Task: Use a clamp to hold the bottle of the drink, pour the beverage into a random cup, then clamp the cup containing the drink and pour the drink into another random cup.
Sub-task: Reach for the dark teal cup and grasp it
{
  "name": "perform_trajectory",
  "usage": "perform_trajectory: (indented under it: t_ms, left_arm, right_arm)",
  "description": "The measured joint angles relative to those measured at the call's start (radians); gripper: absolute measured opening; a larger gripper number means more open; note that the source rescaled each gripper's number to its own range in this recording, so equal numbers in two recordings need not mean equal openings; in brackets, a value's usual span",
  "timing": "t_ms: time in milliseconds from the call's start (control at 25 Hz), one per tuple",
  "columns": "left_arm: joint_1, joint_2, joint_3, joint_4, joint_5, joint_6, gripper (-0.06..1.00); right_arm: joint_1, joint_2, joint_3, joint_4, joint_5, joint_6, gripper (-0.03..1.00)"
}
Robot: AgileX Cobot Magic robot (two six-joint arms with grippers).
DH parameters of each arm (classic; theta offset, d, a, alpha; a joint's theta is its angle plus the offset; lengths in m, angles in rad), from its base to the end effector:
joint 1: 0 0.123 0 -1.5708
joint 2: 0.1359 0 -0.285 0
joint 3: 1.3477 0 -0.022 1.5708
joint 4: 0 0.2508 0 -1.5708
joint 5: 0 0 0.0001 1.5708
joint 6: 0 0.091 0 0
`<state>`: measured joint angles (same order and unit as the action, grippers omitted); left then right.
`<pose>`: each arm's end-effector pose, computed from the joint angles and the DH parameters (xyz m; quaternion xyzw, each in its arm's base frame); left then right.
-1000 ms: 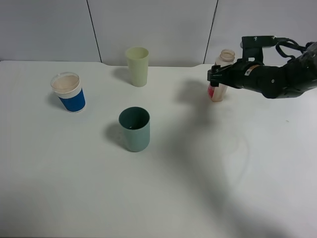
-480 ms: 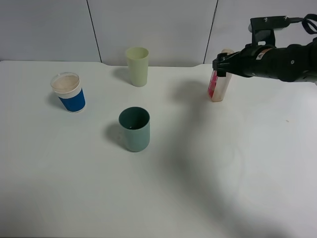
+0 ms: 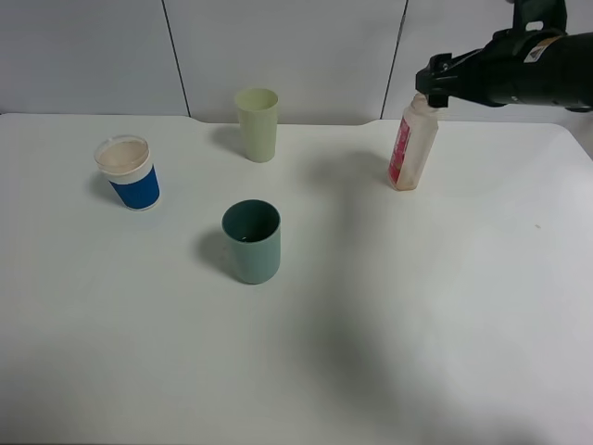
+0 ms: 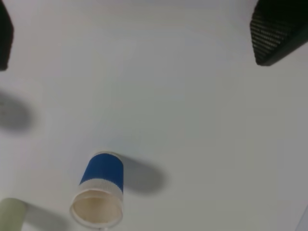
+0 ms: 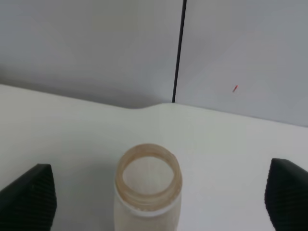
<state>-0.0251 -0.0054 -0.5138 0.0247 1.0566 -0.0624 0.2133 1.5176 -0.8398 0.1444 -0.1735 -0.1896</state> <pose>-0.0071 0.0021 0.2814 -0.0164 0.8469 -0.0109 0.5314 0.3202 0.0671 0.2485 -0.1023 0.8324 0.0348 0.5436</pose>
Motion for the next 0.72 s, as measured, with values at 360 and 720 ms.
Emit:
perform_trajectory:
  t_ms: [360, 720]
  left_arm:
    - [0.000, 0.000, 0.000, 0.000, 0.000, 0.000, 1.00]
    - [0.000, 0.000, 0.000, 0.000, 0.000, 0.000, 1.00]
  right_arm:
    - [0.000, -0.193, 0.000, -0.001, 0.200, -0.003, 0.76]
    - [0.000, -0.367, 0.000, -0.030, 0.342, 0.000, 0.93]
